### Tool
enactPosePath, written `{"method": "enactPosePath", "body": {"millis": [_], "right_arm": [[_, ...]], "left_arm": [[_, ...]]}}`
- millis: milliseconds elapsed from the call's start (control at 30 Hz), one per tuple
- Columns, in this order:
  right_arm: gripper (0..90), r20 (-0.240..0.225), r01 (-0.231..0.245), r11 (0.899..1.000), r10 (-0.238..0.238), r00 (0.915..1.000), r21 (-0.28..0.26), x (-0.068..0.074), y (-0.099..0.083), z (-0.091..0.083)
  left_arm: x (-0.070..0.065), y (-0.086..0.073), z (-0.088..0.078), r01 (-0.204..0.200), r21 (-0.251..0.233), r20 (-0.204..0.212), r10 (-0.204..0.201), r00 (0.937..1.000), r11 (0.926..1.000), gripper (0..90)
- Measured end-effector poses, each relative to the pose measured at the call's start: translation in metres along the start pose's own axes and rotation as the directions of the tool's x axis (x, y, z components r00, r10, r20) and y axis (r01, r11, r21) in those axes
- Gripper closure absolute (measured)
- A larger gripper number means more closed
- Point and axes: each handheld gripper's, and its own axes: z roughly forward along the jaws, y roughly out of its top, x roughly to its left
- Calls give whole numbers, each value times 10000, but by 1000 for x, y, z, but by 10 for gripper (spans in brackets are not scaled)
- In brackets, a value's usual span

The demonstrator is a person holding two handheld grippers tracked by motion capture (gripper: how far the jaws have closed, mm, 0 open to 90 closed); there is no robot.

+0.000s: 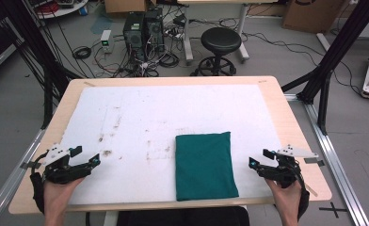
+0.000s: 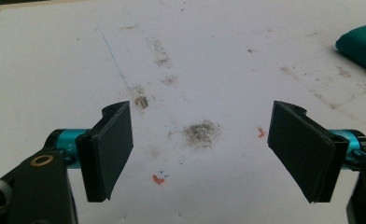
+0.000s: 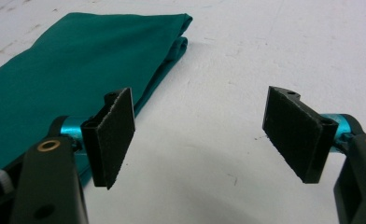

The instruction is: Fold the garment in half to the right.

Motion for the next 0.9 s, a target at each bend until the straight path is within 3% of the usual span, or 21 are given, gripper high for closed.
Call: {"method": "enactPosePath", "body": {"millis": [900], "right_arm": [[258, -75, 41, 9999, -40, 10000, 150, 3, 0, 4]], "left_arm": [[0, 0, -1, 25, 36, -29, -25, 10000, 10000, 222]]}}
